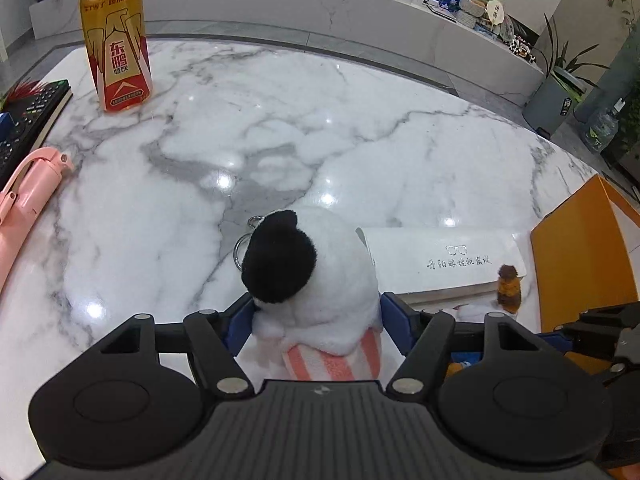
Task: Organize objects
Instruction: 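Grasp the striped-cup panda plush with the left tool while the right grasps the sailor bear, then carry the panda and bear plushes into the orange box with both tools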
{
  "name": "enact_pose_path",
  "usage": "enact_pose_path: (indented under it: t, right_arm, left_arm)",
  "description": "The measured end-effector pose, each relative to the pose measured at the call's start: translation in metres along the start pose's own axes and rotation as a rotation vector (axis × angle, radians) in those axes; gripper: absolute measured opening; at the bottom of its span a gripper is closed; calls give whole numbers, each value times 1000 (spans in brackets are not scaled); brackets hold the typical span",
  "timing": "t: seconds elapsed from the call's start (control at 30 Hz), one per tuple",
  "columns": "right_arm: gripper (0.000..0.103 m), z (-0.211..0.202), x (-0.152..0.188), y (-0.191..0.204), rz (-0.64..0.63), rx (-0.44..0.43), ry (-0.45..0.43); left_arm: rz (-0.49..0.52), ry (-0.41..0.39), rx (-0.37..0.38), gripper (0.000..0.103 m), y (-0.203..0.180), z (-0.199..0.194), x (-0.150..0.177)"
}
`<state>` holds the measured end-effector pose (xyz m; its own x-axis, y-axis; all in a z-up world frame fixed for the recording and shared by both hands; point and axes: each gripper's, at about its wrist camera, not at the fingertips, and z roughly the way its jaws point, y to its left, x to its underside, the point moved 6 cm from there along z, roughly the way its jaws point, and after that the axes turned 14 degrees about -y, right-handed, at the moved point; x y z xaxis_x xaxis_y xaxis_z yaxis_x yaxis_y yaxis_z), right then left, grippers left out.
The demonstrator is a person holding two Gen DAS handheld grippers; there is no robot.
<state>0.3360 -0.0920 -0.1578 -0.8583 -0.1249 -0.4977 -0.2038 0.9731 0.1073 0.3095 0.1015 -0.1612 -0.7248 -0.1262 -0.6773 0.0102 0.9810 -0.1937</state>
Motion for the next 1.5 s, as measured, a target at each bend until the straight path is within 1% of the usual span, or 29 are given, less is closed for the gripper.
enact_pose_path:
  t: [0.07, 0.1, 0.13, 0.27, 0.33, 0.5, 0.63, 0.77, 0.93, 1.0, 1.1, 1.2, 1.27, 1.4, 1.5]
  right_arm:
    - [69, 4, 3, 0, -3, 14, 2]
    - [67, 6, 4, -1, 0, 19, 3]
    - [61, 8, 6, -3, 2, 28, 2]
    - [55, 5, 11, -7, 17, 36, -39]
    - [51, 0, 13, -7, 23, 39, -51]
    - [49, -25, 11, -4, 36, 0, -105]
    - [49, -59, 7, -4, 68, -59, -168]
    - [49, -105, 0, -15, 110, -104, -244]
    - [49, -169, -5, -40, 136, -116, -346]
    - [49, -193, -5, -54, 142, -108, -365]
    - [49, -223, -5, -80, 140, -65, -383]
    - [49, -246, -2, -109, 119, 15, -395]
    - [49, -254, 3, -129, 103, 64, -387]
    - [49, -247, 14, -169, 91, 142, -340]
    - [49, -232, 29, -193, 106, 157, -293]
  left_arm:
    - [7, -7, -1, 75, -1, -1, 1]
    - [11, -11, 1, 74, -2, -1, 1]
    - [15, -14, 2, 73, -2, -2, 1]
    - [13, -25, 13, 69, -1, -7, 4]
    - [-1, -26, 26, 68, 0, -12, 6]
    - [16, -75, 70, 68, -11, -42, 2]
    - [69, -124, 123, 68, -32, -76, -8]
    - [125, -182, 177, 68, -62, -111, -22]
    - [193, -222, 267, 68, -113, -144, -37]
    - [216, -229, 314, 68, -138, -152, -42]
    - [229, -231, 381, 68, -170, -155, -46]
    - [242, -219, 449, 68, -205, -150, -47]
    - [251, -195, 489, 68, -226, -139, -45]
    - [266, -122, 542, 68, -267, -108, -33]
    - [286, -65, 557, 68, -291, -82, -19]
